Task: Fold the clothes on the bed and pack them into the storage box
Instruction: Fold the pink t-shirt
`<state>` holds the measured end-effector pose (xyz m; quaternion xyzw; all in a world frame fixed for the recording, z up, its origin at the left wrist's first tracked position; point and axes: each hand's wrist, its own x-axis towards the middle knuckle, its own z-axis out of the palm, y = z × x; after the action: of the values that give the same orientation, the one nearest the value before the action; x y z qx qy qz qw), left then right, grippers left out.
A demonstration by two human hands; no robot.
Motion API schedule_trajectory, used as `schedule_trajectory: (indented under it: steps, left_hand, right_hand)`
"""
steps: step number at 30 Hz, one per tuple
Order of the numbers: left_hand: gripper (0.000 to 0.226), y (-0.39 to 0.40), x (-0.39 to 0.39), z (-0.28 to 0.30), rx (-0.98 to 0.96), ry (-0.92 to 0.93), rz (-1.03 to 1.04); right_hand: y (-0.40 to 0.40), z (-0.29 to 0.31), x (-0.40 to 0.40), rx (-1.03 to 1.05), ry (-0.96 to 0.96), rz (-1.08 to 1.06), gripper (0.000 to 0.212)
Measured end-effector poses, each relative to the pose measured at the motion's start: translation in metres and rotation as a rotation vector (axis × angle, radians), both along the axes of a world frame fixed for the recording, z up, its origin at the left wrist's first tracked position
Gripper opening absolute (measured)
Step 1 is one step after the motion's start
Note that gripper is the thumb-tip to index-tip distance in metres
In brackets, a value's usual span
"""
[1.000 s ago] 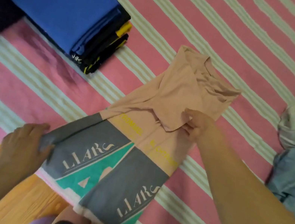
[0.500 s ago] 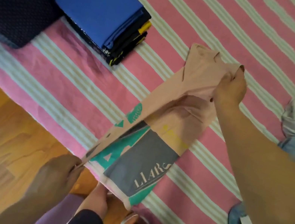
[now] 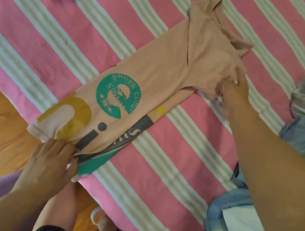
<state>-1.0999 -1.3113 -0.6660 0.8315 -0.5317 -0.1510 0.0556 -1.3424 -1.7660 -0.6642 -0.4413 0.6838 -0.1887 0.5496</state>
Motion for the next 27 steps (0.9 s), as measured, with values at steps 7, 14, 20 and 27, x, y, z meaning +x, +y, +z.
schedule_trajectory:
  steps: [7,14,20,27]
  left_hand:
    - [0.017,0.01,-0.024,0.036,0.124,0.05,-0.04]
    - [0.017,0.008,-0.031,0.042,0.164,0.049,0.024]
    - [0.018,0.005,-0.04,0.044,0.363,0.055,-0.16]
    - [0.042,-0.04,-0.028,0.077,0.854,0.231,-0.313]
  right_hand:
    - [0.013,0.02,-0.001,-0.187,-0.034,-0.048,0.033]
    - [0.004,0.022,-0.002,-0.343,0.088,0.113,0.042]
    - [0.007,-0.029,-0.036,-0.235,0.304,0.087,0.051]
    - [0.012,0.009,-0.021,-0.01,0.477,0.32,0.042]
